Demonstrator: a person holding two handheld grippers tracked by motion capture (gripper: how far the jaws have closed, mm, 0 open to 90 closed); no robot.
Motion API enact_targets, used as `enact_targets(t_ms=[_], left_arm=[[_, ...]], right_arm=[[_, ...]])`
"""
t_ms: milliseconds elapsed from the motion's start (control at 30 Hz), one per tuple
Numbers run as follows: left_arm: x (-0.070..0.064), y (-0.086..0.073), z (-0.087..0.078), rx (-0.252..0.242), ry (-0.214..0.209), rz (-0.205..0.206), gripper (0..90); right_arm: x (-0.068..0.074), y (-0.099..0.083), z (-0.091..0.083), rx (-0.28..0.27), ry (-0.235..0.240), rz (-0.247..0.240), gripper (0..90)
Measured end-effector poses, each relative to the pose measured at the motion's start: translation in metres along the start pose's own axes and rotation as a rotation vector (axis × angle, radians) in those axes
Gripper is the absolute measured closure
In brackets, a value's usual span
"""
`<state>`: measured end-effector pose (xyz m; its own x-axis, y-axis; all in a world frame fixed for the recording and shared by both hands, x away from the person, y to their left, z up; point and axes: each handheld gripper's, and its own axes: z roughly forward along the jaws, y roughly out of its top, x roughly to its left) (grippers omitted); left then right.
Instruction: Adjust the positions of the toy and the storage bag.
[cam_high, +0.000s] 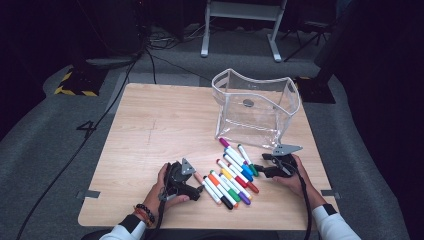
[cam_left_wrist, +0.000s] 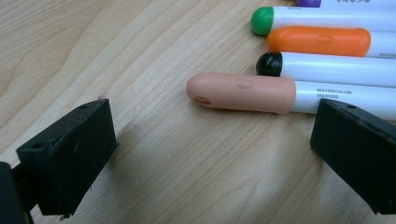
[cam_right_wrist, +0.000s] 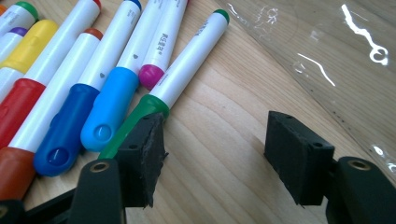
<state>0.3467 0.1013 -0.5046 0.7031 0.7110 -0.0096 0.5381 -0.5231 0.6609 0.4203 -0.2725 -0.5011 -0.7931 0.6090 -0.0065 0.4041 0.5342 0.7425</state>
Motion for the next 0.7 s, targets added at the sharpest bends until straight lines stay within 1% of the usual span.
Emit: enact_targets(t_ms=[33,133,267,367,400,533,600,700], left_arm=[[0.000,-0.001,0.000,-0.003,0.001,-0.006,0.4],[0.004,-0.003,-0.002,-0.002,0.000,-0.007,0.4],[0.009,-0.008,-0.007,0.002,-0.006,0.004,0.5],[0.013,-0.012,-0.010,-0.002,-0.011,0.002,0.4],[0.015,-0.013,-0.011,-0.003,-0.005,0.000,0.4],[0.023,-0.020,-0.017,-0.001,0.007,-0.012,0.4],[0.025,-0.022,-0.019,-0.002,0.009,-0.020,0.5],[0.025,-0.023,-0.020,-0.001,0.012,-0.018,0.5]], right_arm=[[0.001,0.001,0.001,0.000,0.004,-0.005,37.9],[0.003,0.001,0.001,0.003,0.012,-0.012,36.9],[0.004,-0.001,0.000,-0.004,0.009,-0.010,35.8],[0.005,-0.001,0.001,-0.007,0.005,-0.008,35.4],[0.006,-0.001,0.001,-0.008,0.008,-0.004,35.5],[0.012,0.003,0.004,0.001,0.012,-0.017,35.2],[0.014,0.004,0.005,-0.001,0.016,-0.015,33.9],[0.016,0.006,0.008,-0.003,0.019,-0.020,33.6]])
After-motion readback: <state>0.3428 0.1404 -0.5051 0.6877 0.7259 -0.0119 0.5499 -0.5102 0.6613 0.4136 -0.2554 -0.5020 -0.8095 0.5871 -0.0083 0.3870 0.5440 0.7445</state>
